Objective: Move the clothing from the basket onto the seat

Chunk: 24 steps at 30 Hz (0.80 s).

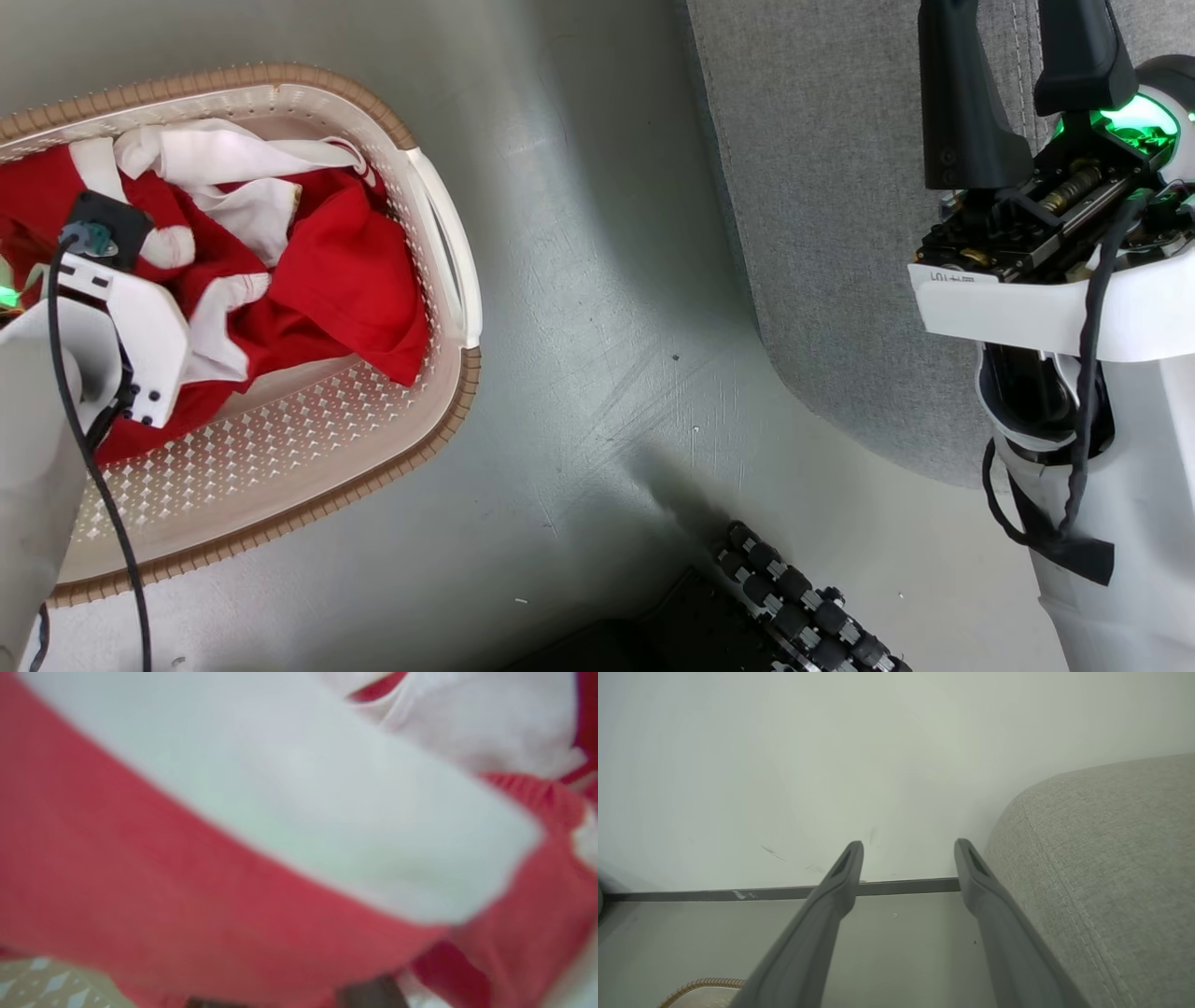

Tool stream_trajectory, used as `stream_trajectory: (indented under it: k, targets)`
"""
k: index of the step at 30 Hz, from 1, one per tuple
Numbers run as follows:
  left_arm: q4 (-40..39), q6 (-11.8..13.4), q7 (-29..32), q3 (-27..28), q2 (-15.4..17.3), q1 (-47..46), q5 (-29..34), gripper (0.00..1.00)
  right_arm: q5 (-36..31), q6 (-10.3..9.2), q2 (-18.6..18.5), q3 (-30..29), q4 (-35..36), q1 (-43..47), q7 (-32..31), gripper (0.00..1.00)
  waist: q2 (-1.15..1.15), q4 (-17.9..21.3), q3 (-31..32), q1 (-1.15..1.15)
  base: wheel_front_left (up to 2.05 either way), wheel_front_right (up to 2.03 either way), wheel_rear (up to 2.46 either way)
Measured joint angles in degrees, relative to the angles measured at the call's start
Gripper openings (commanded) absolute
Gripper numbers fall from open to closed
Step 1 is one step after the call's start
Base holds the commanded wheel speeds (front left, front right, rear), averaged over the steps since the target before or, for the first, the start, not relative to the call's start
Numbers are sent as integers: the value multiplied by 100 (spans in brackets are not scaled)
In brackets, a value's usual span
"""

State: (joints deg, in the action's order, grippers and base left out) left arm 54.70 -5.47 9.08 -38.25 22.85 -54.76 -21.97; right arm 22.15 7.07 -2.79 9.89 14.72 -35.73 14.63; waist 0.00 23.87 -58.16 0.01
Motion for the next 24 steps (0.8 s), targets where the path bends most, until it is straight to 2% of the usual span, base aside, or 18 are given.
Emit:
stream_trajectory:
  k: [8, 24]
  targets:
    - [38, -24, -68, -81, -67, -25, 47, 0, 0, 0, 1, -58, -14, -8, 0, 100, 0, -19, 51, 0, 0, 0, 0]
    - [-131, -133, -738, -167, -366, 4, -127, 0, -69, 0, 1, -225, -68, -115, 0, 100, 0, -132, 336, 0, 0, 0, 0]
